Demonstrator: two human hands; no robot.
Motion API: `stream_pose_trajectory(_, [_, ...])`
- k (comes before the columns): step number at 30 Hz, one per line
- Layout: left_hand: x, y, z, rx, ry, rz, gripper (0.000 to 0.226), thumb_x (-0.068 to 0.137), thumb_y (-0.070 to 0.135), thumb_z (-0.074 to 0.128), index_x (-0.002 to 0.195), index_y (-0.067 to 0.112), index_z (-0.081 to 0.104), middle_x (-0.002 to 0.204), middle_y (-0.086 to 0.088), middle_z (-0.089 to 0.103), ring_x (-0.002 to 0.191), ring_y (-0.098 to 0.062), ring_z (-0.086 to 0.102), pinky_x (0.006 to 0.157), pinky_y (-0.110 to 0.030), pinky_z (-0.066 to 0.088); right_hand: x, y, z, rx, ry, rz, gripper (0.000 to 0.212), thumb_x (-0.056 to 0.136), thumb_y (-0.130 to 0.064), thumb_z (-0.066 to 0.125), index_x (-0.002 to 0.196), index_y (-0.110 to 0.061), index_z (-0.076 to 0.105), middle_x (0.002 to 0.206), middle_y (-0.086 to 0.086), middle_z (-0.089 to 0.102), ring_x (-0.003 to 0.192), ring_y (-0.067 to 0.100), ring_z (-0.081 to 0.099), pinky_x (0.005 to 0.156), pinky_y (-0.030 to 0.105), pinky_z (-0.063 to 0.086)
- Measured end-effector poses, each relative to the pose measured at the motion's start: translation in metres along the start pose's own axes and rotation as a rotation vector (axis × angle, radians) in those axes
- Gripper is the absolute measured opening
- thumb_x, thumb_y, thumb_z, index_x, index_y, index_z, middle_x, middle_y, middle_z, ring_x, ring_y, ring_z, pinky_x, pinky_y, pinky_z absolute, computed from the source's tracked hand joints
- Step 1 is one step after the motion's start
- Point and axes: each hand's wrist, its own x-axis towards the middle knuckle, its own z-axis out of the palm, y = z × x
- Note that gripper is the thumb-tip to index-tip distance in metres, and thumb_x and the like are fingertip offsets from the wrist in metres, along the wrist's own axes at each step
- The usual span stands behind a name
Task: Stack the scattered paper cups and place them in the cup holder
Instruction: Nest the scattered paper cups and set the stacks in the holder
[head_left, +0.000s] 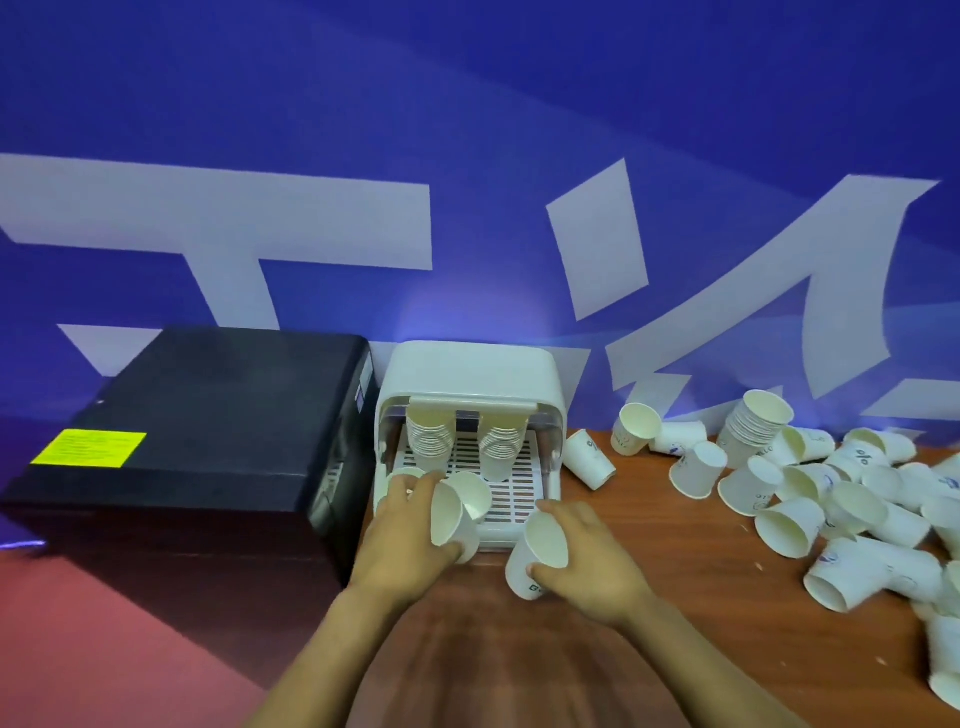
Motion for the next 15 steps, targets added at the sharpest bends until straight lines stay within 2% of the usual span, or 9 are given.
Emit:
stream_pose_trajectory(7, [0.028,-0.031,-0.037,-0.014,0.097,0.03,0.075,0.074,0.027,0.072,0.139,0.03,0.034,0.133,0.005,0.031,0.119,-0.019,0.042,0.094,-0.033,0.045,0.033,-0.045,0.011,-0.058,-0.003,-0.069,0.075,0.078,-0.034,0.067,0.144,-0.033,0.031,0.143,-0.011,0.032,0.131,0.011,0.035,0.101,0.026,0.038])
stream_pose_trajectory(15, [0.063,-0.04,-0.031,0.0,0.165,0.041,0.077,0.077,0.03,0.07,0.142,0.031,0.03,0.135,0.004,0.031,0.118,-0.019,0.043,0.093,-0.032,0.045,0.074,-0.067,0.021,-0.059,0.056,-0.101,0.072,0.08,-0.036,0.066,0.143,-0.031,0.031,0.143,-0.01,0.031,0.134,0.012,0.032,0.104,0.026,0.035])
